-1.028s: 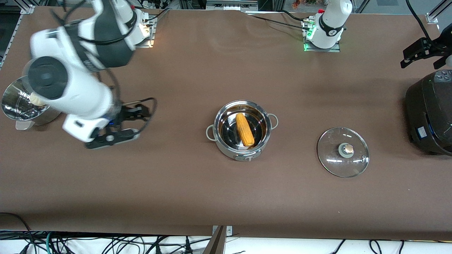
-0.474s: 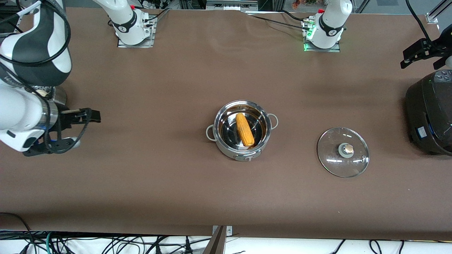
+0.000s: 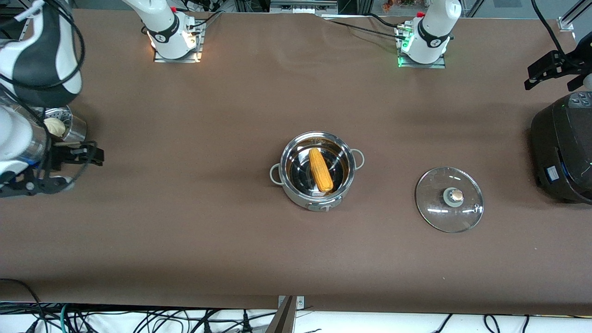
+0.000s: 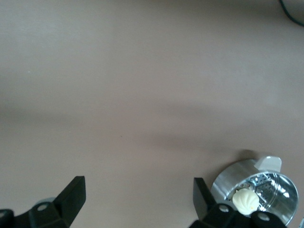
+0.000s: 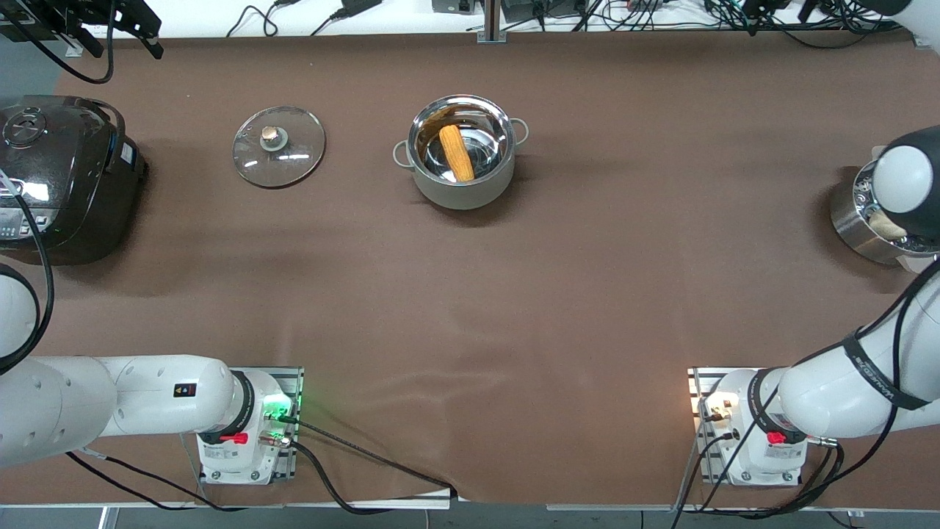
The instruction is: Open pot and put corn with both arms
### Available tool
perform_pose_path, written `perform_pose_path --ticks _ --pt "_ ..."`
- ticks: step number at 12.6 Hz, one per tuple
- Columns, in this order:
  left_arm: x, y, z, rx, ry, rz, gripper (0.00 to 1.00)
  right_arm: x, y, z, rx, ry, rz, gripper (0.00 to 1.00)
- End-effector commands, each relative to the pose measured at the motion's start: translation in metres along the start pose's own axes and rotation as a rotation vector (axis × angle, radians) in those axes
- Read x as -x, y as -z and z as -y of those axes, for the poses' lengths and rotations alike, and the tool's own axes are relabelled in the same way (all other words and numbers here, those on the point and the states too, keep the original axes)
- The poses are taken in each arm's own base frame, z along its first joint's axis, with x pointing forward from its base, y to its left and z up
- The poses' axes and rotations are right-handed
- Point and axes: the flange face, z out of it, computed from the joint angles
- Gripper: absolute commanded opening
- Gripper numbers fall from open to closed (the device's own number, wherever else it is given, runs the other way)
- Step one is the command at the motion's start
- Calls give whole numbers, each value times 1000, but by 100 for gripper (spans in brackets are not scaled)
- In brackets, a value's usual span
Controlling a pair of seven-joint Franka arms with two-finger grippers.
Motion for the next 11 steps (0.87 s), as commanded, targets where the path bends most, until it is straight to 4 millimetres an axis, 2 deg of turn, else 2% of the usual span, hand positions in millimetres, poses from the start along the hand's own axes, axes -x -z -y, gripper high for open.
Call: perform_pose_path --ticks 1,3,6,8,9,11 --pt "-3 6 3 -22 9 8 100 44 8 -32 -46 -54 -21 100" --pt "-3 6 4 -22 10 8 100 71 22 -32 -61 -56 -32 100" --pt "-3 6 4 -22 10 8 100 95 38 -7 -61 -1 -28 100" --pt "-3 6 4 -22 10 8 100 115 56 35 -47 67 20 100" --pt "-3 6 4 -22 10 8 100 117 64 54 -22 96 10 100" --pt "-3 6 4 -22 10 8 100 116 69 55 -21 91 -8 100"
